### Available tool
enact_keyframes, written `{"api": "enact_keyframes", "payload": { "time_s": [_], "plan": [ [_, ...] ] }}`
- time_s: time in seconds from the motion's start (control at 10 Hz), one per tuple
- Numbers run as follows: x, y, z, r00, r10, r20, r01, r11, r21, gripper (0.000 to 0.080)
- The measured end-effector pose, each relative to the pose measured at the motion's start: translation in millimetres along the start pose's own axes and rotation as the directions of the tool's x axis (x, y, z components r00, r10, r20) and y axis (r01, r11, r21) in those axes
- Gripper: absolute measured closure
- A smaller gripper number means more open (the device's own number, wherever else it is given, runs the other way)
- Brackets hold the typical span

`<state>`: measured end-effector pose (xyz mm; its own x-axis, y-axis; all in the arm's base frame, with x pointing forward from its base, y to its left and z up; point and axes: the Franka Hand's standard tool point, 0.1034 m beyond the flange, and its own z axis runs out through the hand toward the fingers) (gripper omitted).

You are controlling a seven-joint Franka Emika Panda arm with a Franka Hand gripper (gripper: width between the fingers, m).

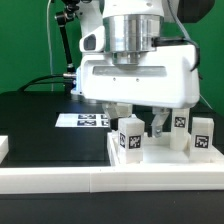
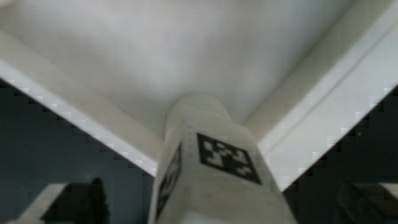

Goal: Assemble square table

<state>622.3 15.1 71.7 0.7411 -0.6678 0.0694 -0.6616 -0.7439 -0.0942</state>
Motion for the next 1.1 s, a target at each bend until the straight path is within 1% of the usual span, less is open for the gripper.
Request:
{"api": "enact_keyframes", "payload": {
  "time_s": [0.2, 0.5, 0.7, 1.1],
  "plan": [
    [0.3, 0.8, 0.9, 0.977, -0.214, -0.007, 0.214, 0.977, 0.002, 0.015],
    [-0.4, -1.3, -0.3, 0.908, -0.418, -0.009, 0.418, 0.908, 0.001, 0.015],
    [-0.4, -3.0, -1.8, 0.854, -0.521, -0.011, 0.521, 0.854, -0.01, 0.015],
    [2.3, -0.2, -2.0, 0.685, -0.729, -0.005, 0.729, 0.684, -0.027, 0.015]
  ]
}}
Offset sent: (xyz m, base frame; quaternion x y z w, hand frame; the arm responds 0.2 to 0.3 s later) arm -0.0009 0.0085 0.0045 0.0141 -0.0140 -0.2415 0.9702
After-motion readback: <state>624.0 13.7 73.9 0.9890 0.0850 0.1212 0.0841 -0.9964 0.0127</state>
